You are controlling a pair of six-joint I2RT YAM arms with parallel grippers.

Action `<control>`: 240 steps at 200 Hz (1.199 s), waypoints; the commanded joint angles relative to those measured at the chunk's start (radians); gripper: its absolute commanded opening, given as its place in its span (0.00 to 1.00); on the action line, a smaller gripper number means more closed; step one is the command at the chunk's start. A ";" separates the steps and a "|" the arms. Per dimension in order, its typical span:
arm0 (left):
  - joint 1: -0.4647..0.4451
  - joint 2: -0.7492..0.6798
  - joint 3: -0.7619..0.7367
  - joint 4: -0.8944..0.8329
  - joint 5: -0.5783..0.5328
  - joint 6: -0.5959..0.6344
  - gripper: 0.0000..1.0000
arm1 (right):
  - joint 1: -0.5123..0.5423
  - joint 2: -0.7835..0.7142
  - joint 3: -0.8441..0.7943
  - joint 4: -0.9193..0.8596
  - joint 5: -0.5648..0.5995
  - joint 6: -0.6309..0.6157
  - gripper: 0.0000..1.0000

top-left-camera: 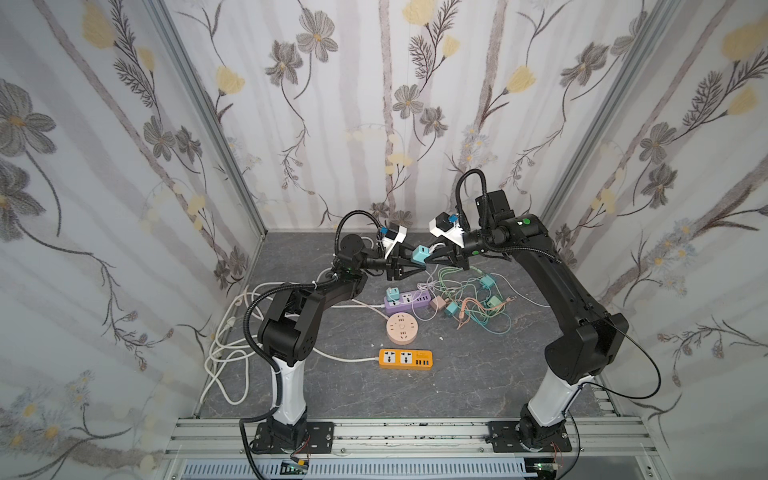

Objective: Insert the plug

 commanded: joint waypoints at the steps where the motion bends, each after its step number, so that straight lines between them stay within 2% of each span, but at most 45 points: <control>1: 0.000 -0.031 -0.013 0.068 -0.037 0.018 0.52 | -0.002 0.001 -0.014 0.050 -0.004 0.048 0.12; 33: 0.000 -0.039 -0.013 0.091 -0.051 0.015 0.51 | -0.002 0.010 -0.025 0.041 -0.014 0.045 0.12; 49: 0.000 -0.037 -0.002 0.087 -0.050 0.015 0.47 | -0.001 0.008 -0.031 0.044 -0.021 0.045 0.12; 56: -0.001 -0.035 -0.001 0.087 -0.051 0.016 0.42 | -0.003 0.005 -0.034 0.046 -0.025 0.045 0.13; 73: 0.000 -0.032 -0.006 0.076 -0.062 0.020 0.18 | -0.003 -0.002 -0.040 0.053 -0.022 0.046 0.13; 87: 0.001 -0.034 -0.013 0.058 -0.068 0.032 0.10 | -0.004 -0.006 -0.040 0.055 -0.022 0.044 0.13; 97: 0.001 -0.040 -0.020 0.035 -0.070 0.047 0.08 | -0.009 -0.011 -0.043 0.058 -0.024 0.045 0.13; 112: 0.001 -0.050 -0.030 -0.008 -0.075 0.076 0.10 | -0.018 -0.020 -0.046 0.063 -0.031 0.047 0.13; 127: 0.000 -0.061 -0.038 -0.045 -0.073 0.105 0.33 | -0.022 -0.028 -0.050 0.066 -0.036 0.050 0.13; 143: 0.001 -0.065 -0.040 -0.079 -0.061 0.117 0.40 | -0.023 -0.033 -0.053 0.066 -0.042 0.050 0.13; 180: 0.004 -0.056 -0.027 -0.079 -0.033 0.106 0.41 | -0.023 -0.031 -0.056 0.066 -0.049 0.053 0.13; 221: 0.006 -0.050 -0.016 -0.020 -0.027 0.065 0.34 | -0.021 -0.027 -0.057 0.066 -0.043 0.056 0.13; 240: 0.006 -0.043 -0.014 0.011 -0.027 0.038 0.41 | -0.022 -0.023 -0.057 0.066 -0.037 0.057 0.13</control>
